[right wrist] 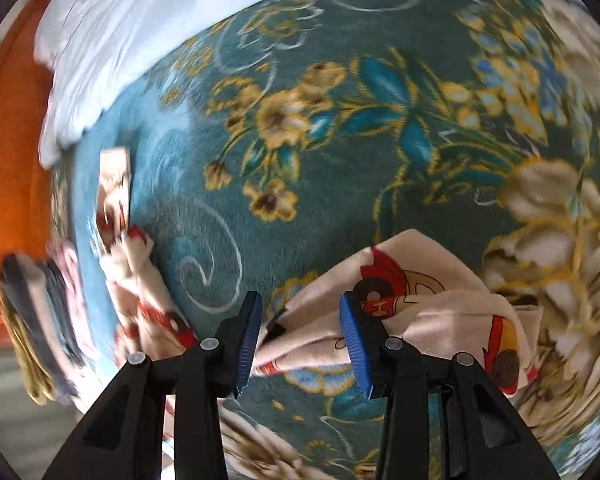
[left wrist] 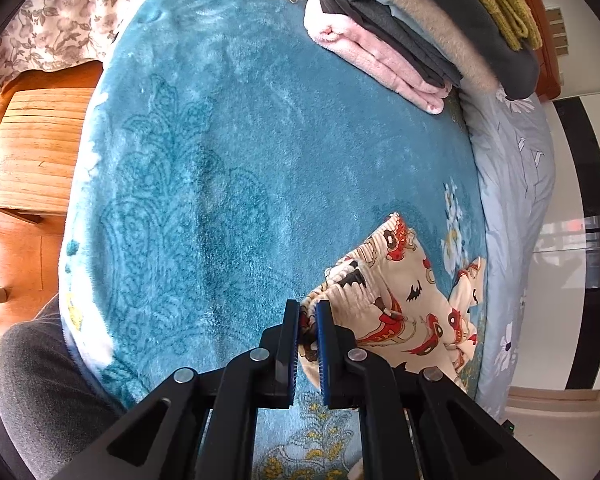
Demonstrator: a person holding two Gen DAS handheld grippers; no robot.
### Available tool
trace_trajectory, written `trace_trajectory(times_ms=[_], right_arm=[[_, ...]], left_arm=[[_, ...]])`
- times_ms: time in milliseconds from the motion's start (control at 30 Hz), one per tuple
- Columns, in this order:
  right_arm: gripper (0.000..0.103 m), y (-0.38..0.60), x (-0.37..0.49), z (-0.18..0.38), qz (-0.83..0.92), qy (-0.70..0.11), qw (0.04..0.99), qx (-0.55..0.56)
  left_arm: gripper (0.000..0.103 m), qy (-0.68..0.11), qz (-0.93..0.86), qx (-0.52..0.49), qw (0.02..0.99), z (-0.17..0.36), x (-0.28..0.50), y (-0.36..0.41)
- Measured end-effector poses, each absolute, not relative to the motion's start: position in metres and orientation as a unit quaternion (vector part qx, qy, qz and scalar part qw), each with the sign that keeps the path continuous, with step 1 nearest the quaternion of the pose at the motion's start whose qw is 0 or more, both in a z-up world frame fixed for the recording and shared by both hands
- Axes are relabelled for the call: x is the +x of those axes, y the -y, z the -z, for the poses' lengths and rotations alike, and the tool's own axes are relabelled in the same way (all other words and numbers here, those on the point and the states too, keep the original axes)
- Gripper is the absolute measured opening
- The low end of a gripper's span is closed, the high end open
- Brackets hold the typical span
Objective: Fold clothes
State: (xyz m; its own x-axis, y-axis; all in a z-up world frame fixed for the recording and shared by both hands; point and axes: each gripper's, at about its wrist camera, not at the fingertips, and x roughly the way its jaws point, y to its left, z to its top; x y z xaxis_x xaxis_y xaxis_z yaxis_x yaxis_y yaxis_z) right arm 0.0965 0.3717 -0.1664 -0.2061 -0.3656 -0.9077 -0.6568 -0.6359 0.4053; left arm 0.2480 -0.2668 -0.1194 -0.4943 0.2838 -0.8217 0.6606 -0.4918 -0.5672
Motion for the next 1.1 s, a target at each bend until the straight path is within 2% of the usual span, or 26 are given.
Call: trace_trajectory(times_ms=[67, 167, 233, 300, 400, 500, 567, 833, 900, 1000, 1100], right_arm=[[0.042, -0.377, 0.097, 0.171, -0.644, -0.439, 0.125, -0.614], [0.041, -0.375, 0.088, 0.176, -0.628, -0.431, 0.149, -0.631], [0.032, -0.373, 0.082, 0.178, -0.618, -0.416, 0.162, -0.647], [0.009, -0.372, 0.082, 0.18, -0.615, -0.396, 0.173, -0.66], [0.0, -0.374, 0.09, 0.182, -0.618, -0.393, 0.172, -0.659], [0.001, -0.377, 0.094, 0.169, -0.633, -0.408, 0.162, -0.638], [0.001, -0.379, 0.086, 0.14, -0.669, -0.407, 0.143, -0.606], [0.001, -0.379, 0.062, -0.038, -0.837, -0.324, 0.075, -0.435], [0.001, -0.38, 0.068, -0.066, -0.861, -0.296, 0.07, -0.408], [0.001, -0.38, 0.089, -0.043, -0.848, -0.29, 0.081, -0.436], [0.001, -0.385, 0.113, 0.031, -0.794, -0.314, 0.109, -0.509]], left_arm=[[0.009, -0.488, 0.715, 0.483, 0.131, 0.118, 0.249, 0.267], [0.009, -0.491, 0.716, 0.479, 0.13, 0.117, 0.25, 0.268], [0.009, -0.492, 0.716, 0.479, 0.13, 0.116, 0.25, 0.268], [0.009, -0.492, 0.716, 0.478, 0.129, 0.117, 0.25, 0.268], [0.009, -0.493, 0.728, 0.464, 0.109, 0.099, 0.242, 0.267], [0.009, -0.493, 0.747, 0.44, 0.077, 0.072, 0.228, 0.265], [0.009, -0.492, 0.758, 0.424, 0.055, 0.054, 0.22, 0.264], [0.009, -0.485, 0.798, 0.357, -0.031, -0.018, 0.184, 0.258], [0.009, -0.479, 0.786, 0.391, -0.008, 0.008, 0.194, 0.258], [0.009, -0.468, 0.765, 0.442, 0.026, 0.048, 0.208, 0.258], [0.009, -0.455, 0.74, 0.491, 0.061, 0.088, 0.222, 0.257]])
